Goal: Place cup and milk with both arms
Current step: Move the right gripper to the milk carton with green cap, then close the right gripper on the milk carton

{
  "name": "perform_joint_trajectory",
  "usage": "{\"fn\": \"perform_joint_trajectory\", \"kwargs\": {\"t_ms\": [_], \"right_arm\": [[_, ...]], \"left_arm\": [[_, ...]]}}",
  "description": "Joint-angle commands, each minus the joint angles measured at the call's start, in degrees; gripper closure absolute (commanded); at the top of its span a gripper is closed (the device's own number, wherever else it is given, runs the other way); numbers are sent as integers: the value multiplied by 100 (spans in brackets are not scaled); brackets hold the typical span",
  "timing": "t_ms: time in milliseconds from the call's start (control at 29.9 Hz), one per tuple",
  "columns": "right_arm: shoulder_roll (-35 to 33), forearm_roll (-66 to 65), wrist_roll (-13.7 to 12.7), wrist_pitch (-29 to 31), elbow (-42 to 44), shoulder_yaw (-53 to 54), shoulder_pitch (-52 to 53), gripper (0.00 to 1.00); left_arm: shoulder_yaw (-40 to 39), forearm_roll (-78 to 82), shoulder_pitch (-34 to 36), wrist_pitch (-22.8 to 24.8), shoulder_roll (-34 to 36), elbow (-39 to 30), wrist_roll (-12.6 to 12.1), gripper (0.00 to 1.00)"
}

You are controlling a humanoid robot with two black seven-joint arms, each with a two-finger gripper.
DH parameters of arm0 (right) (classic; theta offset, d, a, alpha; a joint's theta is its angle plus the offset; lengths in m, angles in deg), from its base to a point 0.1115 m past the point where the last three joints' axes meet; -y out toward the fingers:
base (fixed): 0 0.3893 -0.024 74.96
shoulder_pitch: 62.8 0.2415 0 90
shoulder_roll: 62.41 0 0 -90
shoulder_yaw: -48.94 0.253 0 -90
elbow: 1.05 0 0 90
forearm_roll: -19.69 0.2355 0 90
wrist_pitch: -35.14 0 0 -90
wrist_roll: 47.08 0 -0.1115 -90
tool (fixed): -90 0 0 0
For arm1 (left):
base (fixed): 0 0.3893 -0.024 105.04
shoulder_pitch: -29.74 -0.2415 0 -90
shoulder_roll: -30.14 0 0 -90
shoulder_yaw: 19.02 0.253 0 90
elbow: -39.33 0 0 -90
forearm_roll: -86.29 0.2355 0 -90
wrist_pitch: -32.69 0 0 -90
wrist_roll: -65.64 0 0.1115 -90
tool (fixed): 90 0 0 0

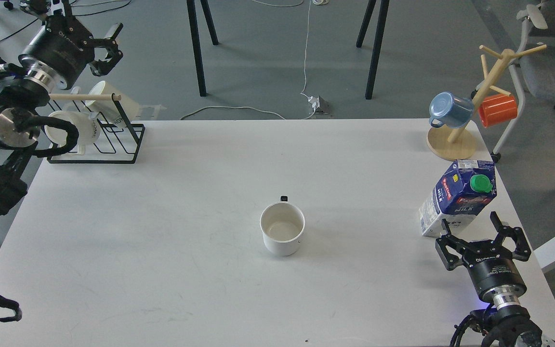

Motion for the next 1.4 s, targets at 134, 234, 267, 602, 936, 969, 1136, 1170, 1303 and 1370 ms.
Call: {"fn": "perform_joint_trajectory", "kwargs": {"t_ms": [134,234,267,602,936,969,1136,1170,1303,1370], "right_arm": [[107,0,0,0,12,9,84,0],[125,-9,0,0,21,-17,84,0],[143,-9,0,0,12,-34,84,0],[459,-413,0,0,21,-26,66,0],[477,-404,35,0,21,115,75,0],[477,-395,35,0,21,124,75,0],[486,-387,70,0,21,317,75,0],[486,-387,88,0,21,317,75,0],[555,-386,88,0,30,317,75,0],[635,-387,88,0,39,326,84,0]], "left_arm": [[7,4,1,16,8,0,-8,0],[8,4,1,25,8,0,-8,1],[8,4,1,25,8,0,-8,1],[16,4,-26,51,113,52,0,0],[16,4,-87,148,175,61,0,0],[16,4,-79,148,175,61,0,1],[16,13,-79,166,175,87,0,0],[16,13,-79,166,175,96,0,0],[16,13,-79,166,175,96,0,1],[16,13,-79,166,175,96,0,1]]}}
